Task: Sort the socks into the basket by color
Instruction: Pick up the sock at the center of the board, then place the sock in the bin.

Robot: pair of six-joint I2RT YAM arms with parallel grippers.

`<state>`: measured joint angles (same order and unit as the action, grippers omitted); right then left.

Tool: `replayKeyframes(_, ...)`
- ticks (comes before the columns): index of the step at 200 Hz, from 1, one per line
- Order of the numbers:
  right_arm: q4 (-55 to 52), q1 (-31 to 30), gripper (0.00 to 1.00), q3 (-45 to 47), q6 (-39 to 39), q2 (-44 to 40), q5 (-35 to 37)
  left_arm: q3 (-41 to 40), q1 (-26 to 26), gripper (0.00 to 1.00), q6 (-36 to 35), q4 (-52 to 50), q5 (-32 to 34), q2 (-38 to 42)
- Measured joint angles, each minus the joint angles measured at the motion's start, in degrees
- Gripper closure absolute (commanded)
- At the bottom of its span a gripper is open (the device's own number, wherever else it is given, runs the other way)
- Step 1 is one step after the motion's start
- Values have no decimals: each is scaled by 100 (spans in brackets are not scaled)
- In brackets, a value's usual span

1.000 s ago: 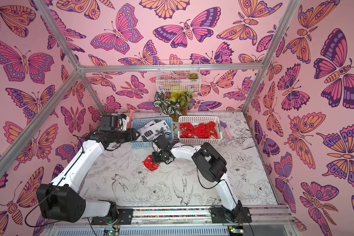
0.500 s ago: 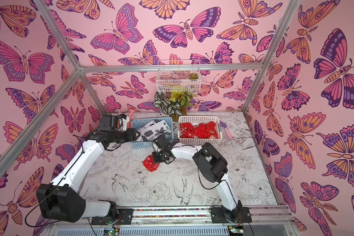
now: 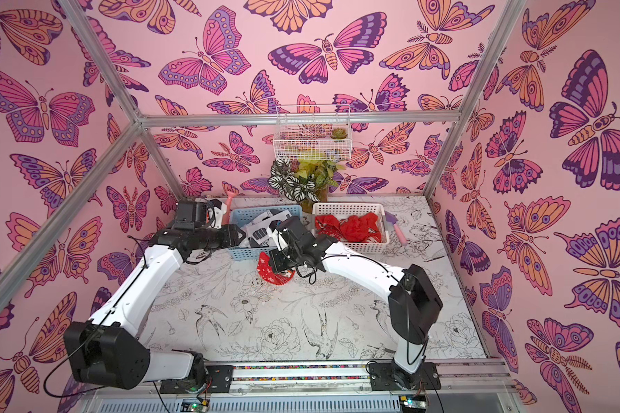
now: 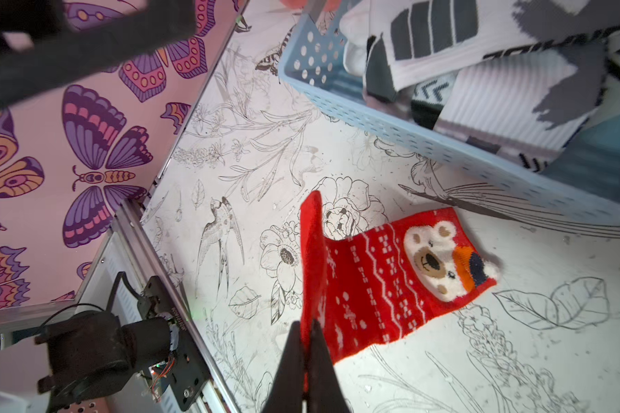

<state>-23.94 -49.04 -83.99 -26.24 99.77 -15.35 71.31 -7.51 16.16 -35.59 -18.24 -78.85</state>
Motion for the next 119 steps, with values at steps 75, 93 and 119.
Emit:
replayKeyframes(75,-732,238,100,-63,369,-614,549,0,0,39,0,0,-28,0)
replayKeyframes(93,-907,356,100,-170,450,-682,656,0,0,39,0,0,-42,0)
replayKeyframes(119,-1121,595,100,-433,579,-765,791,0,0,39,0,0,-42,0)
